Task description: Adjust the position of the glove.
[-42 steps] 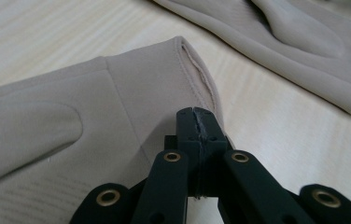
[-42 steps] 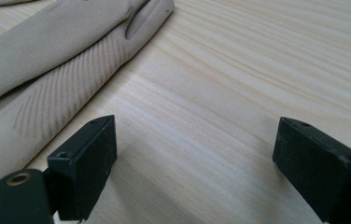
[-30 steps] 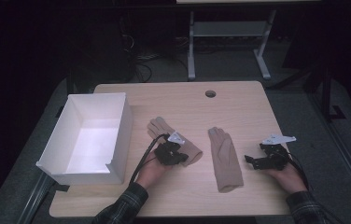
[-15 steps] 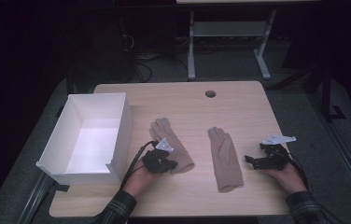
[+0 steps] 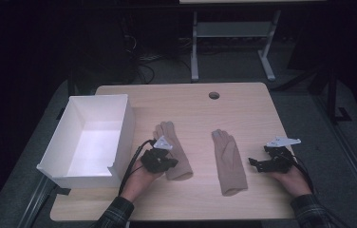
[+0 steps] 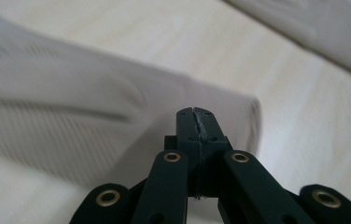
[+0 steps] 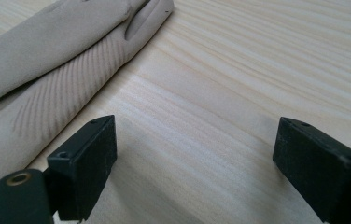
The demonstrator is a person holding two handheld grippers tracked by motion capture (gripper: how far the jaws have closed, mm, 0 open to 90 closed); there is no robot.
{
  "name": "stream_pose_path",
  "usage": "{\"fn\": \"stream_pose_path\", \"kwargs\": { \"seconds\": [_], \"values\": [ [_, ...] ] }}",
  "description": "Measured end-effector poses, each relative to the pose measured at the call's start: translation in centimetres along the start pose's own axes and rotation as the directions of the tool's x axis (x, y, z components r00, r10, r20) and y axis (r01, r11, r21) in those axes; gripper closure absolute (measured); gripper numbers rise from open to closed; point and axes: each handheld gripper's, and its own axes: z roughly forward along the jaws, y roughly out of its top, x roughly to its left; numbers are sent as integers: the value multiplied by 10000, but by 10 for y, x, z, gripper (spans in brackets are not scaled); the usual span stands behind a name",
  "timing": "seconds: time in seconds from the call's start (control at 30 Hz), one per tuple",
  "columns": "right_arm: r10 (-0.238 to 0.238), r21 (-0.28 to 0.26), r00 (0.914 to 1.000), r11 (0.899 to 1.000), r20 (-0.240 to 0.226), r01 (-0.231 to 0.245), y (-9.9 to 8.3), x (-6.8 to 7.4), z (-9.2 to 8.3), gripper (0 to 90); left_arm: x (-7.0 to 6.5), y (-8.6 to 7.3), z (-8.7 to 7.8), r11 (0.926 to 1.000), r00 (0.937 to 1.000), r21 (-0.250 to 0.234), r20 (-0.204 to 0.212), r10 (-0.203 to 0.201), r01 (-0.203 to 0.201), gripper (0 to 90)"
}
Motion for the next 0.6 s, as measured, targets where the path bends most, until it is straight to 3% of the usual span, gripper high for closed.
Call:
{"fn": "stream_pose_path", "kwargs": {
  "seconds": [0.33, 0.6],
  "values": [
    [7, -2, 10000, 10000, -13, -7, 0, 0, 0, 129, 22, 33, 21, 9998, 9980, -154, -621, -97, 88, 898],
    [17, 8, 10000, 10000, -42, -17, 0, 0, 0, 129, 52, 49, 38, 9992, 9898, -138, -1372, -397, 381, 898]
  ]
}}
